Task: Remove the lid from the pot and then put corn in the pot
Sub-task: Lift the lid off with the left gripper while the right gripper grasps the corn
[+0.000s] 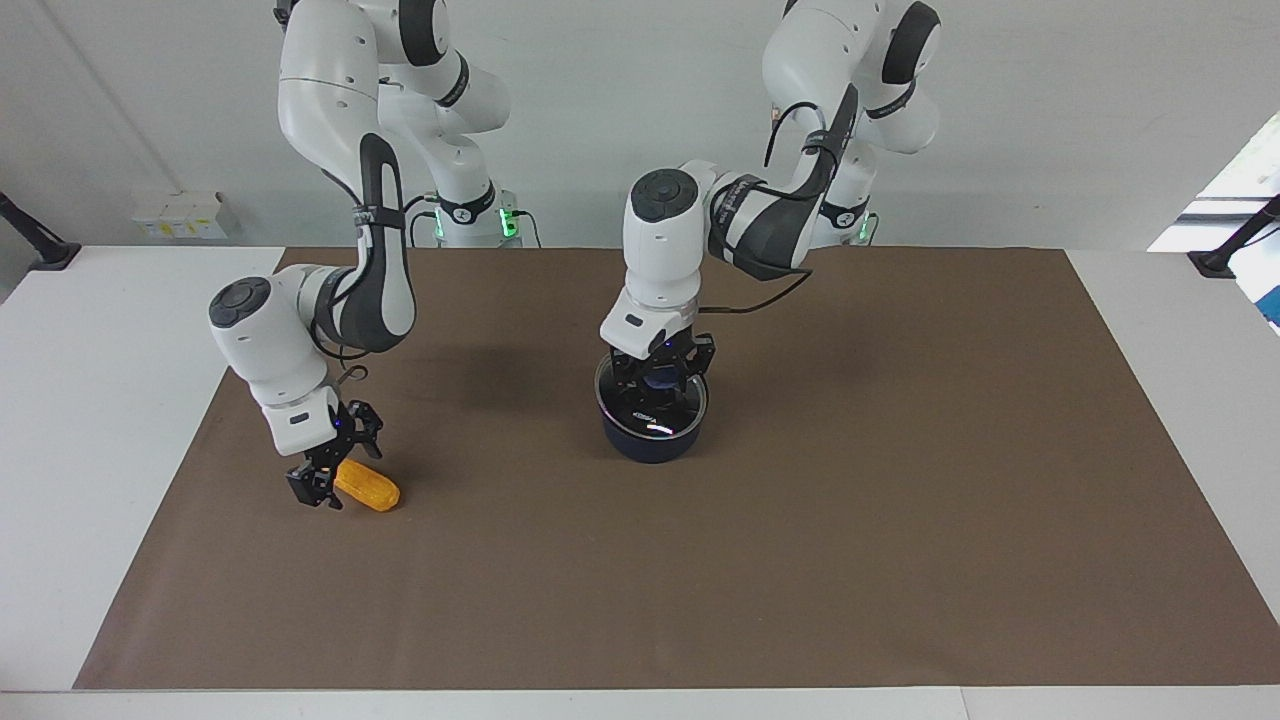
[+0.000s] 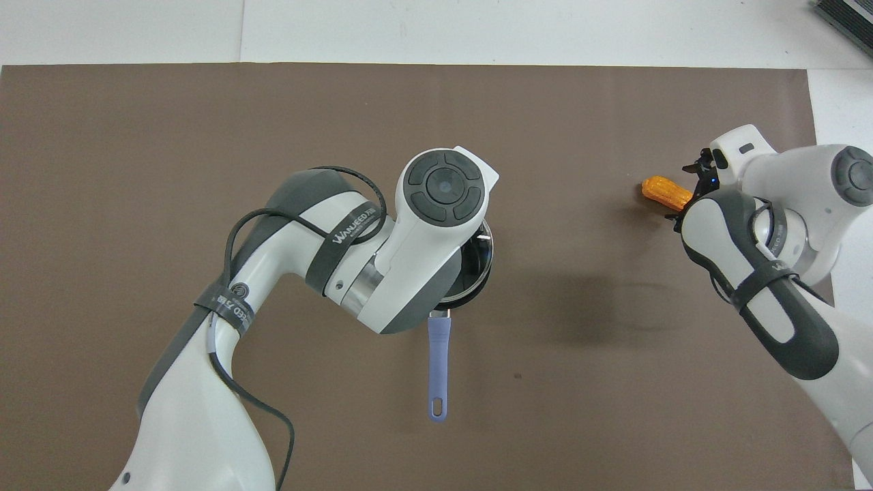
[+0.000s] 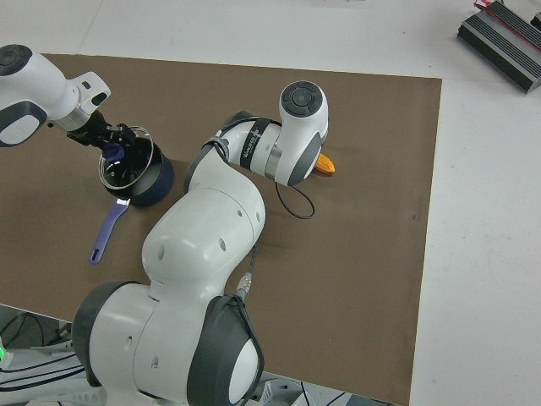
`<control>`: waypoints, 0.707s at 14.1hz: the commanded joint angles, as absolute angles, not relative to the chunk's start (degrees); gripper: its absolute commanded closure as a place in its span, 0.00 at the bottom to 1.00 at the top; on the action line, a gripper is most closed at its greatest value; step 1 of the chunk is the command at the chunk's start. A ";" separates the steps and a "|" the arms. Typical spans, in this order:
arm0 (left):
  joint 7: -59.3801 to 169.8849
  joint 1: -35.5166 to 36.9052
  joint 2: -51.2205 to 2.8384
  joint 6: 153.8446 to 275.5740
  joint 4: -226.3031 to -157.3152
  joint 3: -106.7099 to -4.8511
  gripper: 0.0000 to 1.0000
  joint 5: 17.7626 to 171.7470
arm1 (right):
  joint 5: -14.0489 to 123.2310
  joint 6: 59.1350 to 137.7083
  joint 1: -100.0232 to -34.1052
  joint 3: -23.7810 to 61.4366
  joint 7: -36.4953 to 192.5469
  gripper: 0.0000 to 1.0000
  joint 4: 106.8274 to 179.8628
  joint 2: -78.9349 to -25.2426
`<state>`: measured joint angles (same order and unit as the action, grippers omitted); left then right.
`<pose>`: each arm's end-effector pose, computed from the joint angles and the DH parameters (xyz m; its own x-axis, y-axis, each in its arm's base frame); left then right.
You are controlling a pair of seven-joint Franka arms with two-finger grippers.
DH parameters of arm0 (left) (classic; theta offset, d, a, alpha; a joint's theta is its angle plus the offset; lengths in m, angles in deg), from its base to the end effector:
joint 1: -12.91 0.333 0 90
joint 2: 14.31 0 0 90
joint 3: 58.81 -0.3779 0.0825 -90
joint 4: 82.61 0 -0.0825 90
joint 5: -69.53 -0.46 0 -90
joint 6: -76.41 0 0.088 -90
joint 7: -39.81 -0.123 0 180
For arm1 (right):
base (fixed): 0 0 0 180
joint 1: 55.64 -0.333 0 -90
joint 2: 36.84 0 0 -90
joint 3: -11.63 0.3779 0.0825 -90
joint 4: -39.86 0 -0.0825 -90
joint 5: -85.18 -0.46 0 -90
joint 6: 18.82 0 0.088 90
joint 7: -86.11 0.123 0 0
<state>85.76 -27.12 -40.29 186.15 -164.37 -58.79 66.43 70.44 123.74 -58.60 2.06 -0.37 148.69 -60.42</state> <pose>0.6118 -0.5081 0.4553 0.9945 0.0850 0.0609 0.0858 -0.9962 -0.0110 0.7268 -0.0754 0.2953 0.3262 0.9357 0.1345 0.9233 -0.3459 0.1670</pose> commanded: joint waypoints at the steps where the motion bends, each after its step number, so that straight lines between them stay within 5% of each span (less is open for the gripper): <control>1: 85.25 -26.90 -37.60 183.90 -164.44 -59.16 1.00 65.22 | 68.57 125.84 -58.72 2.13 -2.48 0.00 150.16 -59.95; 3: 83.51 -25.94 -36.72 183.47 -164.70 -59.95 1.00 65.31 | 68.48 125.93 -58.45 2.13 -2.31 0.00 150.25 -60.04; 6: 74.81 -21.39 -35.32 182.85 -166.19 -59.86 1.00 65.49 | 65.07 126.02 -58.01 2.13 -2.65 0.13 150.94 -60.21; 7: 71.92 -20.67 -35.05 182.59 -167.15 -59.95 1.00 65.49 | 64.62 126.02 -58.27 2.22 -2.57 0.25 151.04 -60.21; 8: 69.28 -19.27 -34.35 182.76 -168.47 -60.04 1.00 65.49 | 64.44 126.02 -58.36 2.14 -2.48 0.52 150.95 -60.21; 10: 64.27 -16.19 -33.65 183.55 -170.58 -60.04 1.00 65.40 | 64.35 125.67 -58.02 2.13 -2.74 0.90 150.60 -60.30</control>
<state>68.54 -18.45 -36.74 183.28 -166.47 -60.46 66.24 66.21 124.20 -58.40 1.99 -0.39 149.85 -60.49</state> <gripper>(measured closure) 0.419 0.308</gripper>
